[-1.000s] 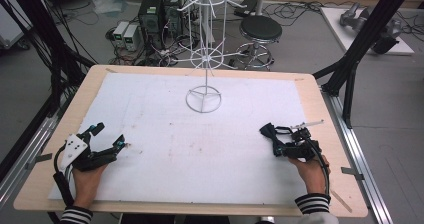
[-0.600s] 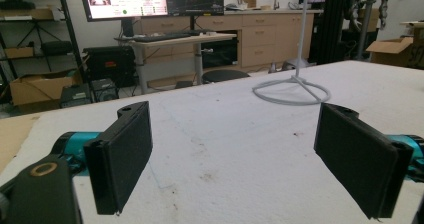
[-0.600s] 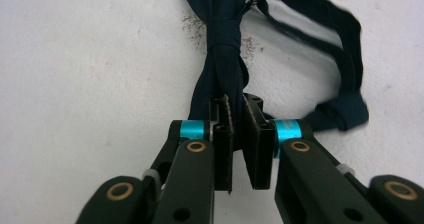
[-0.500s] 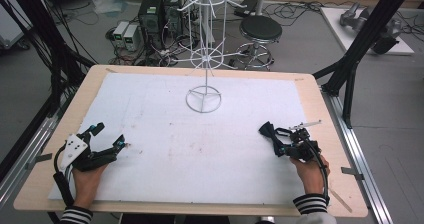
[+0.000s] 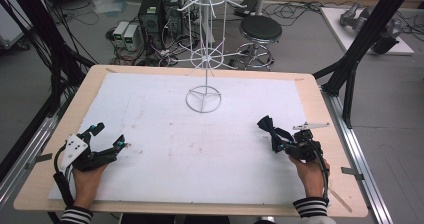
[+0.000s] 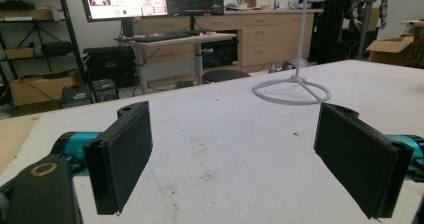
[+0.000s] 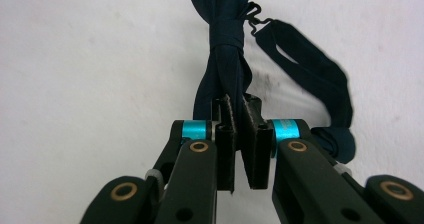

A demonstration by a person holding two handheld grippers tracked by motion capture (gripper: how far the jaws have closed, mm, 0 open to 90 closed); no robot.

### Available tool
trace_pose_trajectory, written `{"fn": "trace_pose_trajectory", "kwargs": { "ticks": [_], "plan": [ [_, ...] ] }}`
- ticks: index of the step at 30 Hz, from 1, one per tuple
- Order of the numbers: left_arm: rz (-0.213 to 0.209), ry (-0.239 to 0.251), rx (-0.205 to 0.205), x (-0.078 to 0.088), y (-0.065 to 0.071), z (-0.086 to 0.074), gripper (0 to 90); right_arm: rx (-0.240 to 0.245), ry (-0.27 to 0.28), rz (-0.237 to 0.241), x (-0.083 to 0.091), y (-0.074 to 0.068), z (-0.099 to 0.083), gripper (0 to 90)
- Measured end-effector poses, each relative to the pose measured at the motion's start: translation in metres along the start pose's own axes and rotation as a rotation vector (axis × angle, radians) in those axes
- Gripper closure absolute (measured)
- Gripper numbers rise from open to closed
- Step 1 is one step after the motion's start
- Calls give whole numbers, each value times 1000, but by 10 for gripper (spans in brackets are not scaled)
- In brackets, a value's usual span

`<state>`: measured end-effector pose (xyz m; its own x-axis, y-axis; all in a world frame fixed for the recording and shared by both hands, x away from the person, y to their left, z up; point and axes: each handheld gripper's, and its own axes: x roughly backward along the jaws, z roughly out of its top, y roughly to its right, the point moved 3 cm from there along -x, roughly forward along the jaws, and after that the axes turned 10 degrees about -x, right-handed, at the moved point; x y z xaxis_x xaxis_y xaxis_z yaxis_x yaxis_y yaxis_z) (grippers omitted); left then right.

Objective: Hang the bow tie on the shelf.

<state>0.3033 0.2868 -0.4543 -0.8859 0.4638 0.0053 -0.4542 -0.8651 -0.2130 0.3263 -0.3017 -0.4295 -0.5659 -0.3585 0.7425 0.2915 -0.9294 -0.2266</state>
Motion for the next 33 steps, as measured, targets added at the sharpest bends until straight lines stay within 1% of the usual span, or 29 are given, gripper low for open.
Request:
{"fn": "trace_pose_trajectory", "kwargs": {
  "ticks": [2,3,5,6,7,8,9,10,11,12,13,14,15,16,17,19,23,27,31,33],
  "plan": [
    [1,-1,0,0,0,0,160,-8,48,25,3,-2,2,854],
    [0,-2,-1,0,0,0,160,-8,48,25,3,-2,2,854],
    [0,-3,-2,0,0,0,160,-22,88,50,7,-4,4,854],
    [0,-4,-2,0,0,0,160,-28,118,63,9,-6,5,854],
    [-1,-3,-2,0,0,0,160,-50,153,84,12,-7,7,854],
    [-1,-3,-2,0,0,0,160,-50,153,84,12,-7,7,854],
    [0,-4,-3,0,0,0,160,-61,169,99,14,-9,7,854],
    [0,-4,-3,0,0,0,160,-62,179,102,15,-9,8,854],
    [0,-4,-3,0,0,0,160,-61,208,107,17,-12,10,854],
    [0,-4,-3,0,0,0,160,-61,208,107,17,-12,10,854],
    [0,-4,-3,0,0,0,160,-65,235,120,19,-15,12,854],
    [0,-4,-3,0,0,0,160,-65,235,120,19,-15,12,854],
    [-1,-4,-3,0,0,0,160,-66,259,129,20,-18,13,854],
    [0,-4,-3,0,0,0,160,-66,259,129,20,-18,13,854],
    [-1,-4,-3,0,0,0,160,-59,283,133,21,-21,16,854],
    [-1,-4,-3,0,0,0,160,-54,293,137,22,-23,17,854],
    [-1,-4,-3,0,0,0,160,-43,341,156,23,-32,23,854],
    [-1,-4,-3,0,0,0,160,-34,354,165,24,-36,27,854],
    [-1,-5,-3,0,0,0,160,-18,389,174,26,-43,33,854],
    [-1,-4,-3,0,0,0,160,-14,389,175,26,-44,34,854]
  ]
}}
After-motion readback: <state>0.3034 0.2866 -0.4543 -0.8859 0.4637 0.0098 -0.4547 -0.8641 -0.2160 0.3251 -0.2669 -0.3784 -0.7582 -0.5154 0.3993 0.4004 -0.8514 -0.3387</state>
